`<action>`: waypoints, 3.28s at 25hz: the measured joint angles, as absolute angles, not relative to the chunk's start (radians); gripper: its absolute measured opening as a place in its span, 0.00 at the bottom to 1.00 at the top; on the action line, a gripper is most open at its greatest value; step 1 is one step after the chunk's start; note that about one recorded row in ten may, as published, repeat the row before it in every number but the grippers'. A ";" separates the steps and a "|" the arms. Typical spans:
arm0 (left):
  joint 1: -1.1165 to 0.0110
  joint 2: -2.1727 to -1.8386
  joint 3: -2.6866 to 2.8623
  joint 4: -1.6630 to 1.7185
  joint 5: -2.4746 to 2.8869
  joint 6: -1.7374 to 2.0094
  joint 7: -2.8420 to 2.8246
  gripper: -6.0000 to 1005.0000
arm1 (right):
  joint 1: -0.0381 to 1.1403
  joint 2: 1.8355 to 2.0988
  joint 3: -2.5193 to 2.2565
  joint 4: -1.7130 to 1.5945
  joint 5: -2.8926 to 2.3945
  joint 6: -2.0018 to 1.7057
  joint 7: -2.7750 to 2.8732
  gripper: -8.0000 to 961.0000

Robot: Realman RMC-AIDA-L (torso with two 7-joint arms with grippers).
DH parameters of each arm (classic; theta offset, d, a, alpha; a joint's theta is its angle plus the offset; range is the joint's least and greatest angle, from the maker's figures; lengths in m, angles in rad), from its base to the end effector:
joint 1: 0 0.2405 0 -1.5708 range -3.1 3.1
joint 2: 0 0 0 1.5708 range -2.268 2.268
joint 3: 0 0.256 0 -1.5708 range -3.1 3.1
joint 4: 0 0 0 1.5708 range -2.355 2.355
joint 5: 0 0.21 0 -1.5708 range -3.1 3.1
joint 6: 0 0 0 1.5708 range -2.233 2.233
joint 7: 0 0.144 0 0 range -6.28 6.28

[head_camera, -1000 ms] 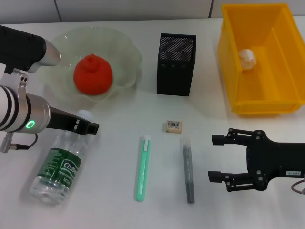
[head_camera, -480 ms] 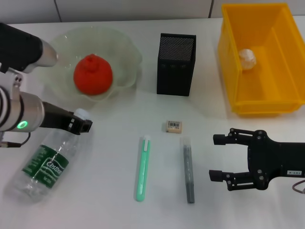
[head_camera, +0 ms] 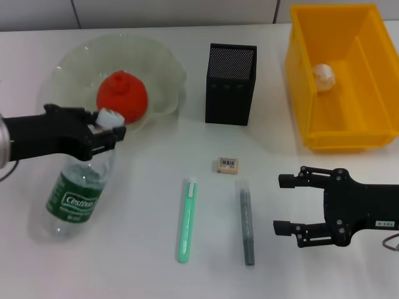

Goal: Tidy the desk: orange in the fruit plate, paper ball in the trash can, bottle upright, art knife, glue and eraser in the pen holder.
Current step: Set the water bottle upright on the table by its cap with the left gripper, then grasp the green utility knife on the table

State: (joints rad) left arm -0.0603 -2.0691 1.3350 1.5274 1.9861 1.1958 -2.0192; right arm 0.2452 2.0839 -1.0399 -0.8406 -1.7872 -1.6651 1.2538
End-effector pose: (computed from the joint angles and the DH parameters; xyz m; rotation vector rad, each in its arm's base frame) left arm -0.2370 0.2964 0.0356 -2.4981 -0.7063 -0.2678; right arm 0.2758 0.2539 -0.0104 -2.8753 0.4143 0.7280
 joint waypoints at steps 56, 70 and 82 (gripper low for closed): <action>-0.006 -2.071 0.976 1.262 1.468 1.429 -1.448 0.75 | 0.253 2.084 -1.039 -0.842 -1.787 -1.673 1.256 0.88; 0.025 -2.077 1.066 1.297 1.382 1.674 -1.442 0.78 | 0.210 2.084 -0.933 -0.834 -1.776 -1.663 1.217 0.88; 0.036 -2.074 1.609 1.505 1.693 1.317 -1.714 0.78 | 0.176 2.081 -0.884 -0.828 -1.785 -1.625 1.175 0.88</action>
State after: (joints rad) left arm 0.0358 -2.0737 1.6090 1.5053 1.6927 1.3170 -1.7135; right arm 0.1763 2.0811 -0.8843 -0.8278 -1.7850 -1.6251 1.1754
